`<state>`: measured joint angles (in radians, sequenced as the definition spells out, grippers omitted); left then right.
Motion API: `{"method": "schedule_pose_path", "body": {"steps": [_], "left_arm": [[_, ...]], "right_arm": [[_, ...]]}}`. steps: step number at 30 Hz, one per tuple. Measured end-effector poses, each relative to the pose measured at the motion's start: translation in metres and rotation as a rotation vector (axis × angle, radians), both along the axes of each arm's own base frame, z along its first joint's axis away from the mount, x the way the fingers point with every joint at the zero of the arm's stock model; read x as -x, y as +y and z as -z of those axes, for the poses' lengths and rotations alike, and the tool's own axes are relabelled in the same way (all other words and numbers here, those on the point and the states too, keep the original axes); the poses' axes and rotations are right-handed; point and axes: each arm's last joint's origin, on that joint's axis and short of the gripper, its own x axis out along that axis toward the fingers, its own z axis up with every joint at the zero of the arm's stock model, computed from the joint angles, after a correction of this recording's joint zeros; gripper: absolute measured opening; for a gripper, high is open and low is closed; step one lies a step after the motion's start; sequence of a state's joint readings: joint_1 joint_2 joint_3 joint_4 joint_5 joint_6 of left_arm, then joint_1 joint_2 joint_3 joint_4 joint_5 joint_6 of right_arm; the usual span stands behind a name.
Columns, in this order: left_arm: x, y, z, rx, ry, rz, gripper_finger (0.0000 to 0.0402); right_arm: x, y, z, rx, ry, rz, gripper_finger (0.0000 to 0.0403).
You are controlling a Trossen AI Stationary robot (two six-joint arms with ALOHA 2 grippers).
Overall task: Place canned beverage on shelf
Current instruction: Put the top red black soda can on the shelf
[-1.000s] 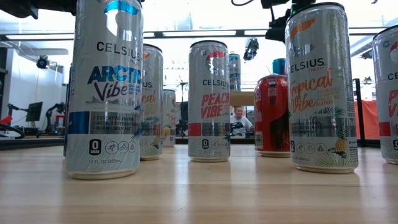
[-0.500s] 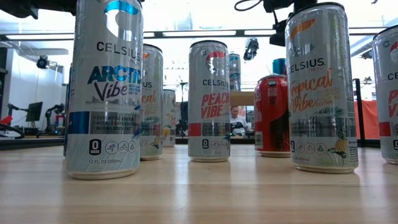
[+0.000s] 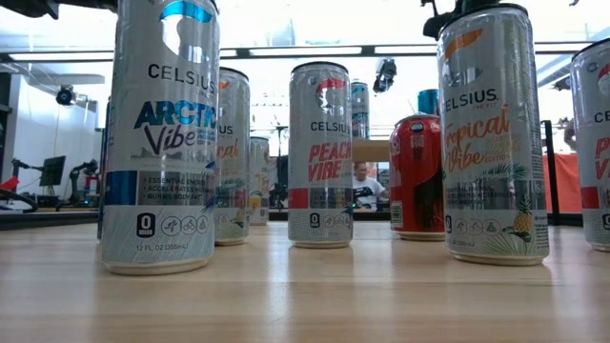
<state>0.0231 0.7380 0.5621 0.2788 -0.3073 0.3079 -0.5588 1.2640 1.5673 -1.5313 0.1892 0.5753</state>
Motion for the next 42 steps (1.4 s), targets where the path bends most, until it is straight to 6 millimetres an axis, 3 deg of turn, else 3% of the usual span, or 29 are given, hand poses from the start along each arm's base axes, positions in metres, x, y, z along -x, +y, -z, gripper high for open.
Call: {"method": "schedule_pose_path", "body": {"steps": [4,12,21,25,32,42], "left_arm": [[0.0,0.0,-0.001,-0.015,-0.009,-0.002,0.037],[0.002,0.0,-0.009,-0.051,-0.03,-0.006,0.037],[0.002,0.0,-0.008,-0.052,0.004,-0.006,0.037],[0.002,0.0,-0.007,-0.052,0.01,-0.006,0.037],[0.002,0.0,-0.007,-0.052,0.015,-0.005,0.037],[0.002,0.0,-0.006,-0.051,0.016,-0.005,0.037]], "right_arm": [[0.005,-0.002,0.004,0.046,0.087,0.044,0.0012],[0.0,-0.014,0.006,0.109,0.012,0.064,0.0012],[0.007,-0.024,0.004,0.225,0.097,0.129,0.0012],[0.006,-0.024,0.004,0.215,0.079,0.121,0.0012],[0.01,-0.016,0.008,0.049,0.073,0.107,0.0012],[0.014,-0.025,0.006,0.212,0.151,0.153,0.0012]]}}
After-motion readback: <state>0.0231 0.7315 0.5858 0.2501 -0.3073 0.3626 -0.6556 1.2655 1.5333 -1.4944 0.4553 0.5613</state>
